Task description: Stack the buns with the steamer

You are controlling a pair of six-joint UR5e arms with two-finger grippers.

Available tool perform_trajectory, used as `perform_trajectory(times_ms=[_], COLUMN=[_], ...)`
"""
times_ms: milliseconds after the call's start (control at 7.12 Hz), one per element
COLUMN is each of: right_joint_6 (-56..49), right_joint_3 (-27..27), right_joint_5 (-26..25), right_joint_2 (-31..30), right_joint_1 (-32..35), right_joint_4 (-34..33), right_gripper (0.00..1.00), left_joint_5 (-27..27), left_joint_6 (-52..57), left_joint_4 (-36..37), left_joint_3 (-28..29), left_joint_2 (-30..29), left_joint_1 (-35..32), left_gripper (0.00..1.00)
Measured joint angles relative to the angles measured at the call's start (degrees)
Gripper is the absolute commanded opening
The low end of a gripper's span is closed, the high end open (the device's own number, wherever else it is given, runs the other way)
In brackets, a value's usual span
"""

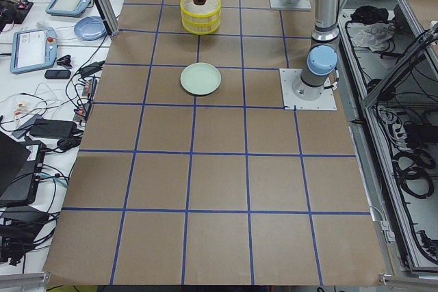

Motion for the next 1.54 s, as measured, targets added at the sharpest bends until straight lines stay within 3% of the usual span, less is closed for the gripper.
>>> perform_trajectory(times_ms=[140, 1123, 1544], right_joint_6=[0.0, 5.4, 5.5], right_joint_3=[0.0, 0.3, 0.3], right_joint_5=[0.0, 1.2, 1.3], right_joint_2=[0.0, 0.0, -0.1], right_joint_1=[0.0, 0.0, 0.0], right_joint_4=[0.0, 0.1, 0.2], right_gripper=[1.00, 1.00, 1.00], left_joint_5=[0.1, 0.1, 0.8], left_joint_6=[-0.6, 0.2, 12.5], left_joint_4=[1.4, 2.7, -3.5], left_joint_3=[-0.1, -0.3, -0.4], left_joint_2=[-1.1, -0.7, 4.2], left_joint_1=[-0.5, -0.1, 7.8], left_gripper=[1.00, 1.00, 1.00])
